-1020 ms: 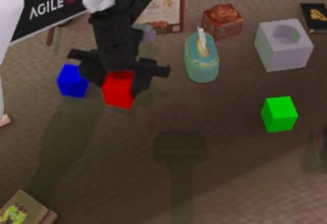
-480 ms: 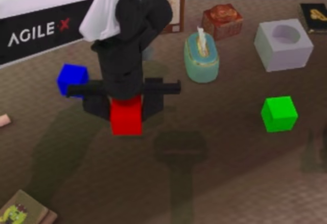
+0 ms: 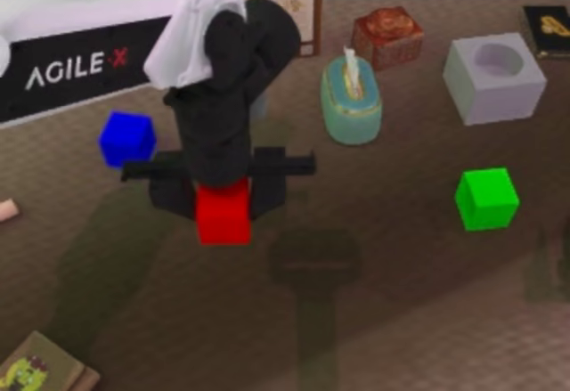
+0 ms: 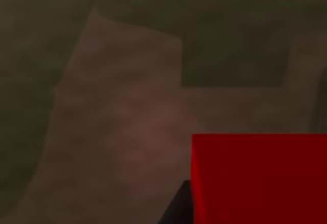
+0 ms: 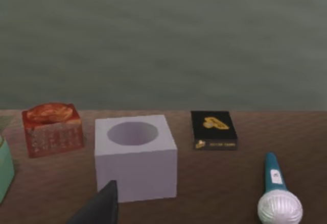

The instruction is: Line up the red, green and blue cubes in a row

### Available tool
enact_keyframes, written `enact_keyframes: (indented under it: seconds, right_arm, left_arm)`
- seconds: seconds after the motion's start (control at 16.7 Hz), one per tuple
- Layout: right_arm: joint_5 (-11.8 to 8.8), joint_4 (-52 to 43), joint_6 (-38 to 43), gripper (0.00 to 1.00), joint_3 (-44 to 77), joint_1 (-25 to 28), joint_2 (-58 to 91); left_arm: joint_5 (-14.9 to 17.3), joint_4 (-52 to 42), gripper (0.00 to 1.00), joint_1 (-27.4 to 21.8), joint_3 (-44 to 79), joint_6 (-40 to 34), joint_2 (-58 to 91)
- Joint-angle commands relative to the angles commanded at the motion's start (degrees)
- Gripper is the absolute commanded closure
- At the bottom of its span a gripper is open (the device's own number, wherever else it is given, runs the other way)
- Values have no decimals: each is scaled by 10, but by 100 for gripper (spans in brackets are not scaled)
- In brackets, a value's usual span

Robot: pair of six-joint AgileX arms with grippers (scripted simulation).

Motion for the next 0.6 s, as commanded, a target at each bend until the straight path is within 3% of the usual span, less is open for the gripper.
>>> enact_keyframes:
  seconds: [0.3, 0.54, 0.6]
  right_arm:
    - [0, 0, 0, 0, 0, 0, 0]
    - [0, 0, 0, 0, 0, 0, 0]
    - [0, 0, 0, 0, 0, 0, 0]
  left_arm:
    - [0, 99, 100, -2, -67, 0, 29]
    - [0, 105, 100, -2, -72, 0, 32]
    - [0, 105, 92, -2, -72, 0, 32]
